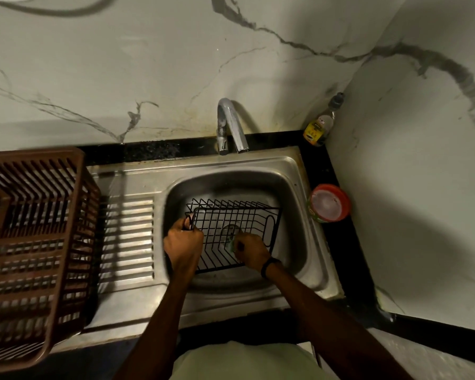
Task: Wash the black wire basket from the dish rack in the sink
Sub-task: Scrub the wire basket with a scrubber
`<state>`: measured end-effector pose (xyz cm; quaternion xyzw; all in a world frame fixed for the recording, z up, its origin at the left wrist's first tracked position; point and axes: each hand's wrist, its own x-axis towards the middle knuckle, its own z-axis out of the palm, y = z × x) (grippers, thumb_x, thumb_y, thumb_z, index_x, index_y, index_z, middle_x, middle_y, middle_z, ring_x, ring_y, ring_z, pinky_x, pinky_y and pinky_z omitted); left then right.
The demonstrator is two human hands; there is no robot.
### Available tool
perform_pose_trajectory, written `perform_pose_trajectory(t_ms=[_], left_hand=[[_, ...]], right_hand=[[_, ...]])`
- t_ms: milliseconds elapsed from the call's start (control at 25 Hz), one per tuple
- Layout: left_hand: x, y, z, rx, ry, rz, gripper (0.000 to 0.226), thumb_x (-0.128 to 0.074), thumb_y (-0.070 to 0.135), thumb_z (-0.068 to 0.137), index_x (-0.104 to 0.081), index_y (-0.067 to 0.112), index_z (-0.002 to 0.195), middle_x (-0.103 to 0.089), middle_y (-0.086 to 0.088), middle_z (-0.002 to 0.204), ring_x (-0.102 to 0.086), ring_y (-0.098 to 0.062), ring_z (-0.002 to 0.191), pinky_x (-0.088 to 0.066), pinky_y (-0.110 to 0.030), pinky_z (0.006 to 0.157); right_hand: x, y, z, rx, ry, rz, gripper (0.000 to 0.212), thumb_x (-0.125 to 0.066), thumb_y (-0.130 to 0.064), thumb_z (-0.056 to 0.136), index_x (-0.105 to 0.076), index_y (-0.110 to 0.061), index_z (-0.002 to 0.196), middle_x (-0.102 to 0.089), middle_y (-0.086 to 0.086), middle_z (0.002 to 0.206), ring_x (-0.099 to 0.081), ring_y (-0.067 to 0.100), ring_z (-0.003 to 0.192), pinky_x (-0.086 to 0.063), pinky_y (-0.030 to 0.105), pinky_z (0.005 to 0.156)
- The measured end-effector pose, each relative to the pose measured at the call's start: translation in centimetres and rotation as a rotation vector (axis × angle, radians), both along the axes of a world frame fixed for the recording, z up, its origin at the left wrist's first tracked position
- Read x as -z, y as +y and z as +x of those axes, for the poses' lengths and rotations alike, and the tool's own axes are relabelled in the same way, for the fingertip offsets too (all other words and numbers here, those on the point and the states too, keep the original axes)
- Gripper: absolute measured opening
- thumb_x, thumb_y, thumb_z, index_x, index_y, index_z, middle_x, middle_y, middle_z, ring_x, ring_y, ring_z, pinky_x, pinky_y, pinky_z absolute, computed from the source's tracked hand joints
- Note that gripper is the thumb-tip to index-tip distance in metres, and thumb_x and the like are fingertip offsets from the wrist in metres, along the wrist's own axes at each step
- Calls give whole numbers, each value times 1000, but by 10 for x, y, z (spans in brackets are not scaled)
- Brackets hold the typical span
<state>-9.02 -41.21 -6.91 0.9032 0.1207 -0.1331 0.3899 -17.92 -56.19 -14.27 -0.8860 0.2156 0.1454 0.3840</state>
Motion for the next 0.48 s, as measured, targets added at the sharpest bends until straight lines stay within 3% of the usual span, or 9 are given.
perform_pose_trajectory(t_ms=[80,120,240,320,400,480], left_hand=[[2,3,-1,-23,-21,22,18,-56,24,100,-71,17,93,-66,-5,79,-64,-29,80,-48,-33,77],[3,5,0,-18,-15,33,17,-56,23,100,-71,17,95,-68,-7,82,-64,-30,81,-48,-34,77],[3,9,13,7,30,60,15,-59,23,95,-71,20,102,-70,-7,90,-63,-28,85,-51,-38,83],[0,7,22,17,36,69,21,-61,26,92,-73,19,108,-72,-9,92,-66,-29,86,-54,-37,82],[-3,4,29,49,95,18,28,-62,41,95,-73,18,107,-72,-7,88,-66,-23,77,-51,-30,69],[-1,5,36,105,151,-16,52,-60,66,87,-72,18,102,-72,-5,85,-67,-22,78,-56,-34,76]], right_hand=[[0,-18,-11,114,26,183,7,-67,-3,87,-62,-7,85,-58,-1,83,-52,2,73,-45,13,67],[0,-25,-17,226,-2,152,6,-69,-11,88,-64,-11,92,-59,-5,86,-55,3,77,-46,12,69],[9,-40,-35,446,-97,-175,12,-66,-24,91,-68,-15,99,-64,4,94,-55,16,91,-47,29,78],[14,-45,-36,461,-114,-173,12,-66,-22,92,-70,-15,102,-58,8,106,-43,14,100,-42,29,88],[12,-50,-33,450,-153,113,10,-67,-16,91,-69,-18,101,-59,5,115,-48,11,104,-46,30,91],[8,-49,-28,511,-151,409,13,-63,-11,93,-68,-23,97,-65,8,118,-61,13,96,-56,29,76]])
